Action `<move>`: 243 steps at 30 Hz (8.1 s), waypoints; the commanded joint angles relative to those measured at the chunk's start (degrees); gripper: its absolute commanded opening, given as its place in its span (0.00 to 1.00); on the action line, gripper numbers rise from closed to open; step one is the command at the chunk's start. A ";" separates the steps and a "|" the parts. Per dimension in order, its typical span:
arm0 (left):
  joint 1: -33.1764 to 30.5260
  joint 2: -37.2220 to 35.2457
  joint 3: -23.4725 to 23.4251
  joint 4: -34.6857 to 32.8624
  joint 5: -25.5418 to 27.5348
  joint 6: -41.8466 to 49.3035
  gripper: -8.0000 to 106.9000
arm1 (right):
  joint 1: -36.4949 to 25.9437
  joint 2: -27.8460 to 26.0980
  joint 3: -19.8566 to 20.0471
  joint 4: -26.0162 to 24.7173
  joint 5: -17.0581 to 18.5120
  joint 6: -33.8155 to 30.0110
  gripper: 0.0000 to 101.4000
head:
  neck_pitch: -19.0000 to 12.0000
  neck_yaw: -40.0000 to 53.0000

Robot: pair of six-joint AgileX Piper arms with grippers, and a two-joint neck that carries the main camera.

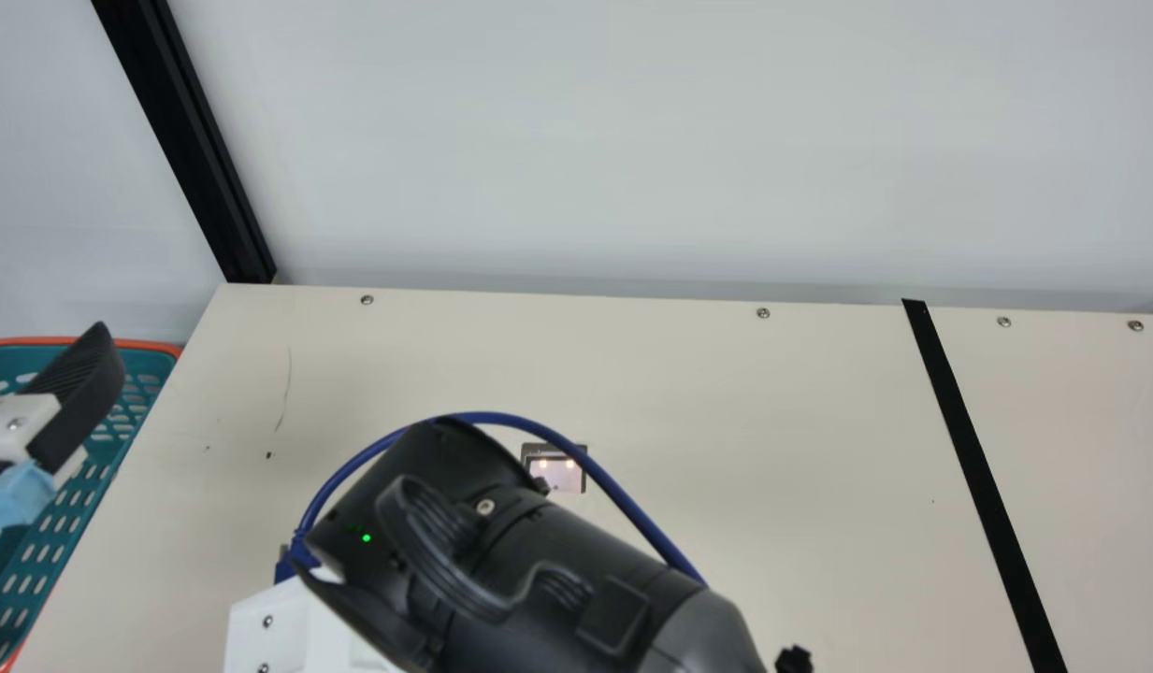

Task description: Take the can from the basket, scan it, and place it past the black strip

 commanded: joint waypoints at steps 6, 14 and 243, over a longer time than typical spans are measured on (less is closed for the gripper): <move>0.00 0.00 0.00 0.00 0.00 0.00 0.85 | -0.84 0.65 0.26 0.20 -0.35 -0.68 1.00 | -0.70 -0.21; 0.00 0.00 0.00 0.00 0.00 0.00 0.85 | -2.85 2.12 1.66 0.54 -2.06 -1.55 1.00 | -0.70 -0.21; 0.00 0.00 0.00 0.00 0.00 0.00 0.85 | -44.88 -19.34 18.78 22.78 -32.43 -0.86 1.00 | -1.29 -2.48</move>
